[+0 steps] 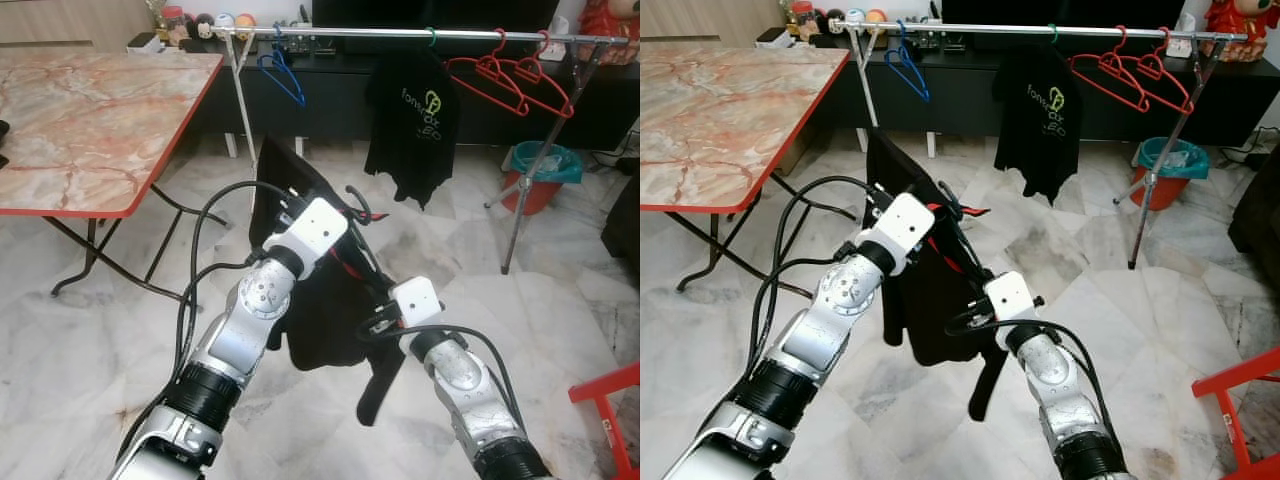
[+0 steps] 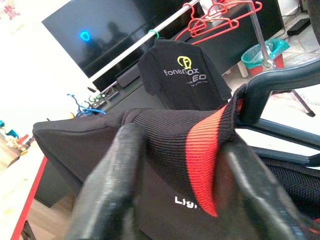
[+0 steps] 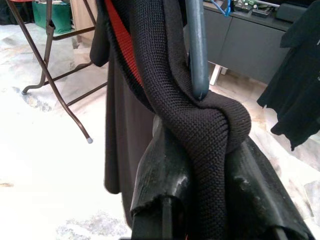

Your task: Hang hanger

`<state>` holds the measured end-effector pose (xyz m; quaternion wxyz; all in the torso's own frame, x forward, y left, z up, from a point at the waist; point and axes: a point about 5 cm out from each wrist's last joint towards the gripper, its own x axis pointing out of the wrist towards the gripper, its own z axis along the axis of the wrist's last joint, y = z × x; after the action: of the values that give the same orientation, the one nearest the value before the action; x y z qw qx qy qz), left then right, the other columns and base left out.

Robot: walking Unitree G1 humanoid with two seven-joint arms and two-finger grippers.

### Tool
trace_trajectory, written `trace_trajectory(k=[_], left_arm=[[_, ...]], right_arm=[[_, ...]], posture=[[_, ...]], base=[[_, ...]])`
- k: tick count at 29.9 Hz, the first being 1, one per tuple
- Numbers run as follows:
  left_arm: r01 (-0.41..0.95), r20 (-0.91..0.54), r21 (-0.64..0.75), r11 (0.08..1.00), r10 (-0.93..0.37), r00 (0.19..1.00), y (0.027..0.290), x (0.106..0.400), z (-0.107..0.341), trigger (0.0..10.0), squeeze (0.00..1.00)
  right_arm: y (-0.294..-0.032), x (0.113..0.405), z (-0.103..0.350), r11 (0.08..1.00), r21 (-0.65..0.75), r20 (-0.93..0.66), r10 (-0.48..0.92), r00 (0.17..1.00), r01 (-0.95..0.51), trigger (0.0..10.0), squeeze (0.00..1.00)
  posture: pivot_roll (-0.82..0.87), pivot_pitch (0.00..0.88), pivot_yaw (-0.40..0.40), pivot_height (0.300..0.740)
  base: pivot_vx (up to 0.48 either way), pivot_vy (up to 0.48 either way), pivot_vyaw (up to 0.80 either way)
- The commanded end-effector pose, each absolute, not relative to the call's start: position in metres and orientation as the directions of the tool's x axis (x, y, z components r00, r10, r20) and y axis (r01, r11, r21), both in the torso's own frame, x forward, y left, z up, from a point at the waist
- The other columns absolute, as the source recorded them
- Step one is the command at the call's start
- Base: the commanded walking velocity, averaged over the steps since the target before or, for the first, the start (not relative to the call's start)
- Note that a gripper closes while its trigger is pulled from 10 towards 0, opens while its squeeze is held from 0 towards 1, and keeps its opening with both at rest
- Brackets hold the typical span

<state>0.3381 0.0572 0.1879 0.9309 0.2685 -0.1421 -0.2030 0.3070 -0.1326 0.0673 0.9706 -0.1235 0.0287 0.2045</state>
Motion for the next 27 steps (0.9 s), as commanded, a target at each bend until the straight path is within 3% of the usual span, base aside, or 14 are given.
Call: trace_trajectory(k=[1,14,27], left_arm=[[0.293,0.172,0.573,0.766,-0.462,0.87,0.056,0.34,0.192,0.0,0.0],[0.275,0.193,0.569,0.775,-0.451,0.872,0.059,0.34,0.196,0.0,0.0],[0.159,0.247,0.539,0.827,-0.336,0.909,0.078,0.347,0.205,0.0,0.0]], right_arm=[[-0.13,0.308,0.069,0.883,-0.232,-0.097,0.396,0.913,-0.408,0.0,0.0],[-0.133,0.303,0.062,0.856,-0.282,-0.137,0.412,0.901,-0.434,0.0,0.0],[-0.138,0.284,0.036,0.817,-0.295,-0.247,0.435,0.866,-0.495,0.0,0.0]], posture=[[0.05,0.037,0.025,0.74],[0.05,0.029,0.025,0.74],[0.05,0.041,0.024,0.74]], base=[[0.0,0.0,0.0],[0.0,0.0,0.0],[0.0,0.0,0.0]])
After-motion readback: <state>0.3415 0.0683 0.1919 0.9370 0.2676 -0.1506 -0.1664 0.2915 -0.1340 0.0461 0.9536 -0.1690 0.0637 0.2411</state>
